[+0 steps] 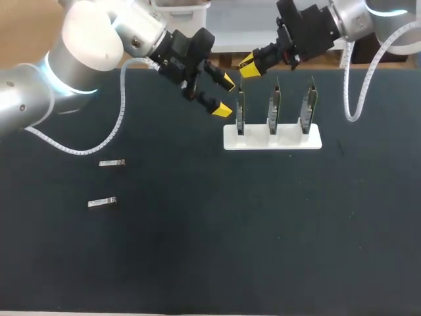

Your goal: Pick up the optical module with the left hand, and insert it into the network port with the right hand.

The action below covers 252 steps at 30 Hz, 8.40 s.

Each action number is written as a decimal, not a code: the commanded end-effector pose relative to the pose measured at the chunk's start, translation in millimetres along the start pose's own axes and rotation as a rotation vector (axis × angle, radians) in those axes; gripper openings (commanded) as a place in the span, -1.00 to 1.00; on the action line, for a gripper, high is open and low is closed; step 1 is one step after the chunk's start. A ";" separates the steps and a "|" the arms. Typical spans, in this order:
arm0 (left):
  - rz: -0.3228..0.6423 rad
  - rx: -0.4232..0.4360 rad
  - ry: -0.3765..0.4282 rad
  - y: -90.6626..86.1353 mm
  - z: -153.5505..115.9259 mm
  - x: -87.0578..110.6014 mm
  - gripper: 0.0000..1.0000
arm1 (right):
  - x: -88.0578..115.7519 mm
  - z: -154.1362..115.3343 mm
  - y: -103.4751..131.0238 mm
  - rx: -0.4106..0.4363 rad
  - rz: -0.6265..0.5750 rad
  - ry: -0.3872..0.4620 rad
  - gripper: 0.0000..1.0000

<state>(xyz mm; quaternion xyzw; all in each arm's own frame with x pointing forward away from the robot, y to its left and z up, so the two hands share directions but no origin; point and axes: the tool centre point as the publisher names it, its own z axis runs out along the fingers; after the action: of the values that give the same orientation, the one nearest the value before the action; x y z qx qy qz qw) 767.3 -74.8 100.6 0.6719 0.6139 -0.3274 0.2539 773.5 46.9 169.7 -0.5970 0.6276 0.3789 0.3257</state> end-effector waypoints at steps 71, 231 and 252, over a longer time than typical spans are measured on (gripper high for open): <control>-0.002 0.006 0.005 3.1 0.1 -0.9 1.00 | 2.5 4.7 3.8 0.014 -0.039 0.037 -1.00; -0.002 0.006 0.005 3.1 0.1 -0.9 1.00 | 10.1 10.7 4.6 0.049 -0.107 0.127 1.00; -0.002 0.006 0.005 3.1 0.1 -0.9 1.00 | 6.9 9.6 7.0 0.018 -0.070 0.095 -1.00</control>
<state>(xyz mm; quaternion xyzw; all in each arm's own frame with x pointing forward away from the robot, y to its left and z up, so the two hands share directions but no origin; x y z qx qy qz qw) 767.4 -74.9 100.6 0.6720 0.6138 -0.3275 0.2539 765.3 49.9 159.9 -0.6326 0.6238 0.3344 0.3145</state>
